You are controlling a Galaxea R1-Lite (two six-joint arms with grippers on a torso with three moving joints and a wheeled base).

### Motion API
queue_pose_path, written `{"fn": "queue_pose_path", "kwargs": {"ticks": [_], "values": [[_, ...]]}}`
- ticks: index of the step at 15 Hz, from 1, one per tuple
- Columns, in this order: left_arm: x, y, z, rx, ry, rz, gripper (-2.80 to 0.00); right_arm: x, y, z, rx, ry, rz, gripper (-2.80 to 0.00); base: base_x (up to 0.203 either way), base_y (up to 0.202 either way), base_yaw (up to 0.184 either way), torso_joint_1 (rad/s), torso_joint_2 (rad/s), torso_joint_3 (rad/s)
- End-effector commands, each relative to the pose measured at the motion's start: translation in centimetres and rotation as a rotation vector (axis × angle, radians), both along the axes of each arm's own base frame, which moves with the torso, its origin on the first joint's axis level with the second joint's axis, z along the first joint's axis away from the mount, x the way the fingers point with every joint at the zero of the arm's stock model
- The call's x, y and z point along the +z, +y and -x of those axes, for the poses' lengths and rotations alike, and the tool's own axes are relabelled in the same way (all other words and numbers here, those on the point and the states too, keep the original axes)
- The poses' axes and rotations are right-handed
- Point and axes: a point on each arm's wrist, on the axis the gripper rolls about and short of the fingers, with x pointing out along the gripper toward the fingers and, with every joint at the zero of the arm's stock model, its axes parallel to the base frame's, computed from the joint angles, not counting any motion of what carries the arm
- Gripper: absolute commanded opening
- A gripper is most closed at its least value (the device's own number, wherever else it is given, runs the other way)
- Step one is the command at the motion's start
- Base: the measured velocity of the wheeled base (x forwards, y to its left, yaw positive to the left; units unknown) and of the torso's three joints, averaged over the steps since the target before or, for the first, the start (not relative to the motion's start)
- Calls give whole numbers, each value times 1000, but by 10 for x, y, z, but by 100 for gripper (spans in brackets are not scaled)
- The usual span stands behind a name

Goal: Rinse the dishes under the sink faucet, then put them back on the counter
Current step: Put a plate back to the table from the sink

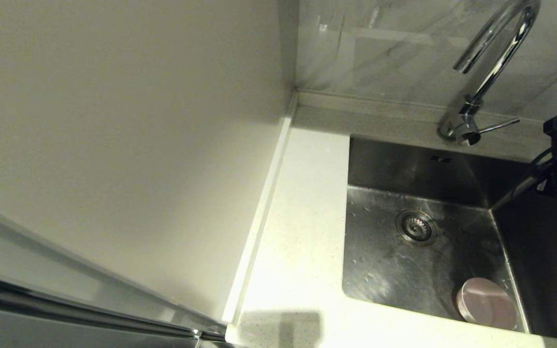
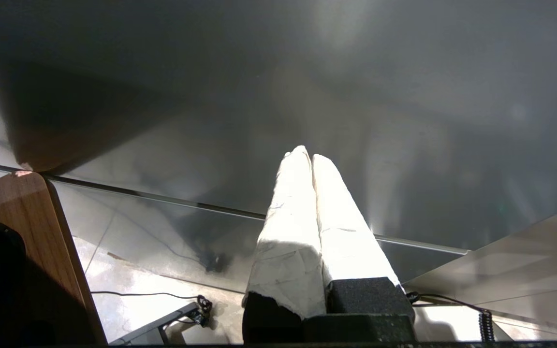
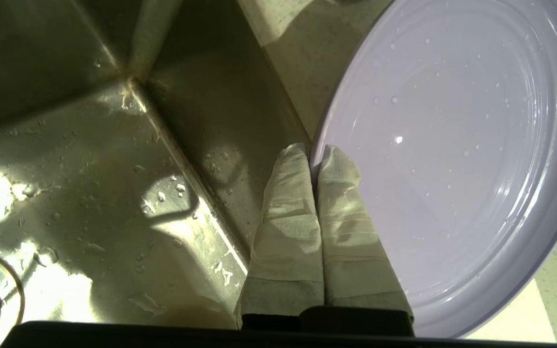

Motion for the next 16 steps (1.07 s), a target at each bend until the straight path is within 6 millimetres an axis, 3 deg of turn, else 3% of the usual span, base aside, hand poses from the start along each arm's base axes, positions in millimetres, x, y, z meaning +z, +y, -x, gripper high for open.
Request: {"fn": "queue_pose_path", "kwargs": {"ticks": [1,8,12,16], "values": [[-1,0,0,0,2,0,-280,2,0,4,-8,-1,4,-280,0,0,0,0,0,0],[-1,0,0,-1,2,0,-280,-8,6,24,10,72,-28,-280,0,0,0,0,0,0],[-1,0,0,0,3,0,-280,-11,10,28,56,94,-175,-280,0,0,0,0,0,0],[-1,0,0,-2,3,0,-280,-1,2,31,51,51,-354,-280,0,0,0,0,0,0]]}}
